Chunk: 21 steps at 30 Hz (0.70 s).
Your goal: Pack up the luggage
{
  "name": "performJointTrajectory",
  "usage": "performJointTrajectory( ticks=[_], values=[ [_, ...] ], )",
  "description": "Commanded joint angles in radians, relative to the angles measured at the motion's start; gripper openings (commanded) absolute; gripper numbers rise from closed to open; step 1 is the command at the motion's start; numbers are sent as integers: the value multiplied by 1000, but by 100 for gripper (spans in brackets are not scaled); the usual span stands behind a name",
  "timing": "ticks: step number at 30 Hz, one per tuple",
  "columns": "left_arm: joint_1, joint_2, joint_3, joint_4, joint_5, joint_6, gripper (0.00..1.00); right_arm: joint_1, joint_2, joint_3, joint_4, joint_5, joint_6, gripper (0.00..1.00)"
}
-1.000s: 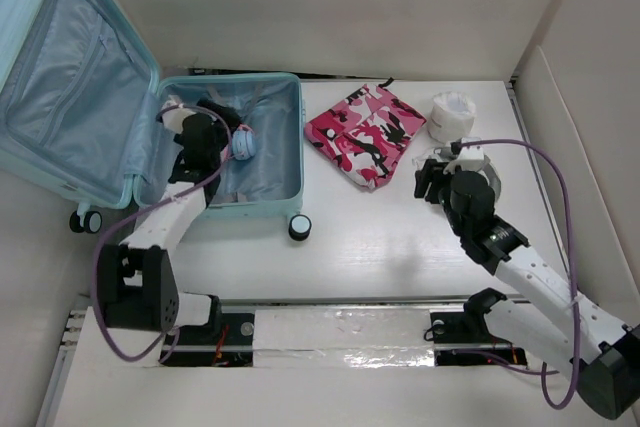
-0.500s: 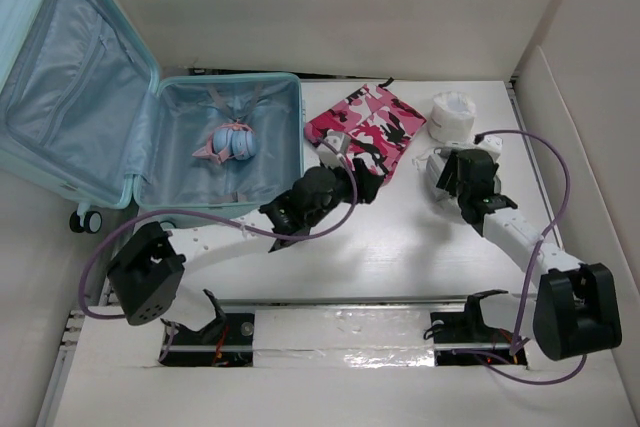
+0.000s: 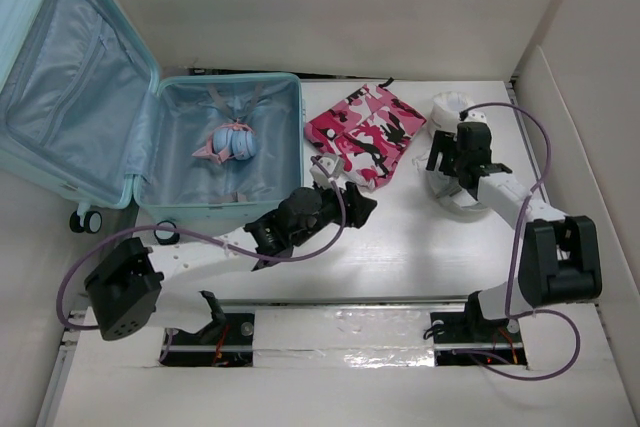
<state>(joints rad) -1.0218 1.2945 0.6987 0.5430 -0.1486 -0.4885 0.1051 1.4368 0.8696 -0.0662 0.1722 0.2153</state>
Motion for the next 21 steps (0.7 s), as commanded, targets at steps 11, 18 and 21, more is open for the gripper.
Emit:
performJointTrajectory(
  ticks=[11, 18, 21],
  values=[
    [103, -234, -123, 58, 38, 59, 55, 4, 109, 31, -40, -158, 32, 73],
    [141, -317, -194, 77, 6, 77, 54, 50, -45, -38, -43, -5, 70, 36],
    [141, -365, -226, 95, 3, 71, 54, 70, -131, -34, -75, 24, 70, 26]
  ],
)
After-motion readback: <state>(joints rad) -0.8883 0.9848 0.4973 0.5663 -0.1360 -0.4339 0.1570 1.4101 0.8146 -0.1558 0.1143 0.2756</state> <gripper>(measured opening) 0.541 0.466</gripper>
